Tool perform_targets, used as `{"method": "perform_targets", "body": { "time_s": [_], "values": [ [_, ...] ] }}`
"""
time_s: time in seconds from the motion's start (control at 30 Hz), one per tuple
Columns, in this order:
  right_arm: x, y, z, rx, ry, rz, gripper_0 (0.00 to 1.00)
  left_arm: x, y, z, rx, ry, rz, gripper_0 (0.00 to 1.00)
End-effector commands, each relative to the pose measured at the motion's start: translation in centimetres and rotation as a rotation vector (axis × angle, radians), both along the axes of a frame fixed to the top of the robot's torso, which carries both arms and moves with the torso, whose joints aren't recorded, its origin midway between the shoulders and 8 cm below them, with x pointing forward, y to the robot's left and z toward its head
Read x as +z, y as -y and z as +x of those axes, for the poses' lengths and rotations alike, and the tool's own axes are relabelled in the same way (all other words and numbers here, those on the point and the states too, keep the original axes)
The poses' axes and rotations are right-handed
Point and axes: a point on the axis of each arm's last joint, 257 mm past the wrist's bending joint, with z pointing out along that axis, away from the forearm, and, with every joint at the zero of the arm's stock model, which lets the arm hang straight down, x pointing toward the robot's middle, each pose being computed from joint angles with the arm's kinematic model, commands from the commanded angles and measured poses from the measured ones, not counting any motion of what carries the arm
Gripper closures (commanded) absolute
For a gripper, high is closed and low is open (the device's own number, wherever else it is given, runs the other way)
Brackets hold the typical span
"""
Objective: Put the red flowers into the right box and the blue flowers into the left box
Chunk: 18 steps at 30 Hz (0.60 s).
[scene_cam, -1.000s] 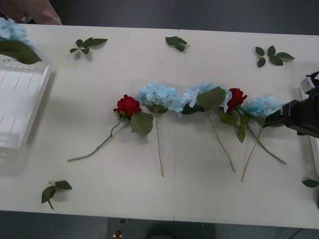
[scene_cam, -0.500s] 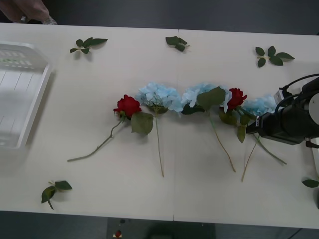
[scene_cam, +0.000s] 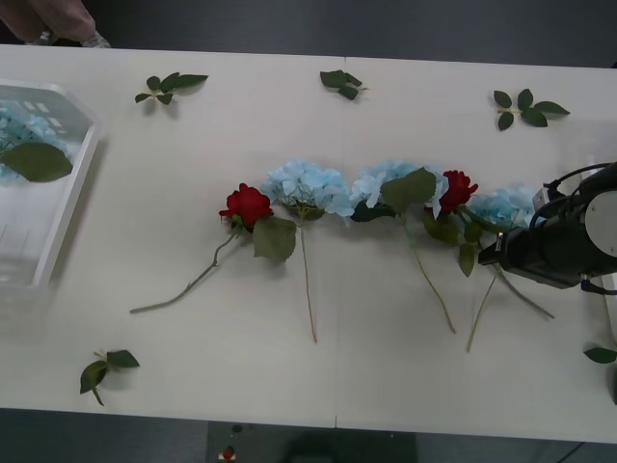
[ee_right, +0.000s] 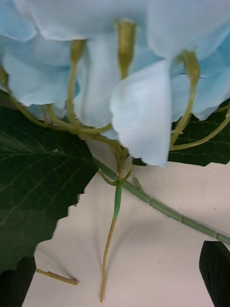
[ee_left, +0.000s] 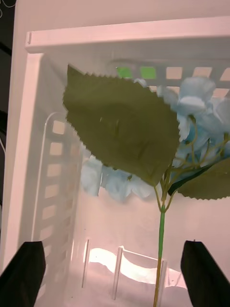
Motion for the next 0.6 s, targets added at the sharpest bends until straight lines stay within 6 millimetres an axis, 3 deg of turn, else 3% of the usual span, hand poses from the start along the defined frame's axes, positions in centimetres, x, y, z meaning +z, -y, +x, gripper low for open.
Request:
{"method": "perform_targets", "body": {
  "time_s": [0.03,0.2,0.37,0.47,0.6],
  "values": [
    [-0.3,0.6,0.3,0.012,0.010,-0.031,0.00,4.9,1.7,1.4,-0.049,0.096,-0.059,0.11],
    [-1.0,0.8,0.3,0.020,0.008,-0.047,0.00,8.1,7.2,3.1,-0.123,0.188,-0.214,0.01],
    [-1.8,0.6,0.1,0.035,0.003,-0.066,0.00,10.2,12.8,3.3,-0.201,0.246,-0.400,0.00],
    [-2.2,0.7,0.2,0.037,0.006,-0.080,0.00,9.7,16.3,2.9,-0.262,0.278,-0.491,0.00],
    [-2.7,0.6,0.3,0.041,0.011,-0.094,0.00,7.4,20.4,1.8,-0.346,0.282,-0.493,0.00]
  ]
}}
